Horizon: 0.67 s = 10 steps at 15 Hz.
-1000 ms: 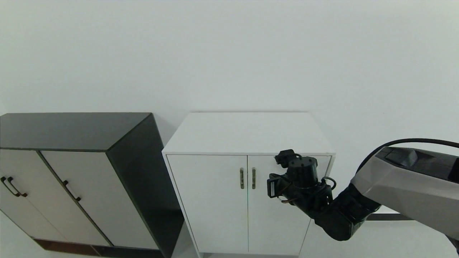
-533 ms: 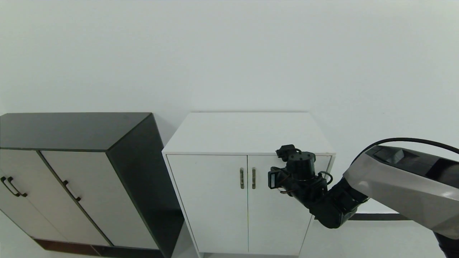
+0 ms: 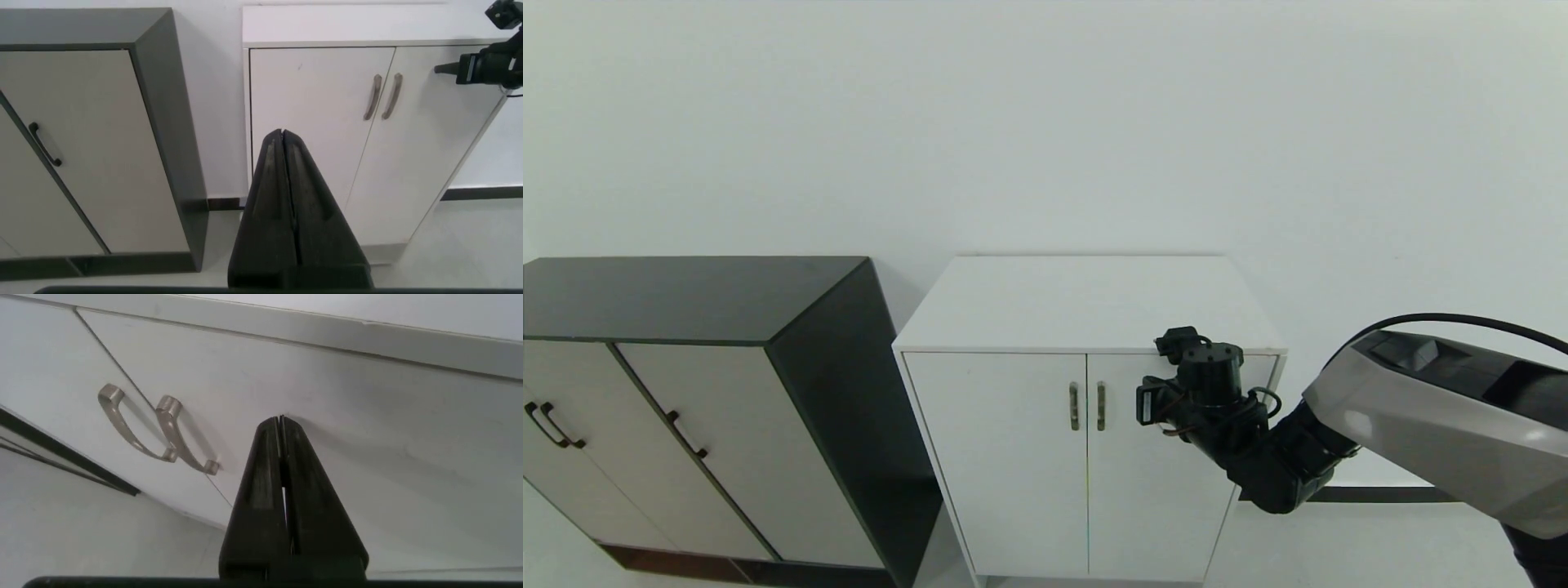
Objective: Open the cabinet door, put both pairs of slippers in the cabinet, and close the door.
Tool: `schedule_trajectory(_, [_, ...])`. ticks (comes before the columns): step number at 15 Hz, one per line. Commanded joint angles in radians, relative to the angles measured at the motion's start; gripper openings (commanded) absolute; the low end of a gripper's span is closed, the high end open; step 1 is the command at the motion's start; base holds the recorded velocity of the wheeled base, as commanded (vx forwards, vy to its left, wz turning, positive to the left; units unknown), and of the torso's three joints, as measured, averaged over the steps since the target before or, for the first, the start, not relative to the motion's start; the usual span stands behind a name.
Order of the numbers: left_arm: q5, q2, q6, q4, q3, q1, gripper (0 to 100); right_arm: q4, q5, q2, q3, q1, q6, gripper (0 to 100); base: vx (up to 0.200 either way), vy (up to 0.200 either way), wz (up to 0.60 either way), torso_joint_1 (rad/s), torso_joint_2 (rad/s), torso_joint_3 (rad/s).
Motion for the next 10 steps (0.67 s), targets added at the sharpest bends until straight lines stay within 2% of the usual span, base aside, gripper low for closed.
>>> schedule_trajectory(1, [-0.001,0.000,0.000,0.000,0.000,0.000,0,0.000,0.000,0.007,-0.007,-0.001,0.000,0,0.000,0.000,0.00,0.000,0.00,0.000])
schedule_trajectory(10, [0.000,0.000,0.000,0.000,0.000,0.000,0,0.001,0.000,0.030,-0.045,-0.010,-0.004,0,0.000,0.000,0.00,0.000,0.00,0.000])
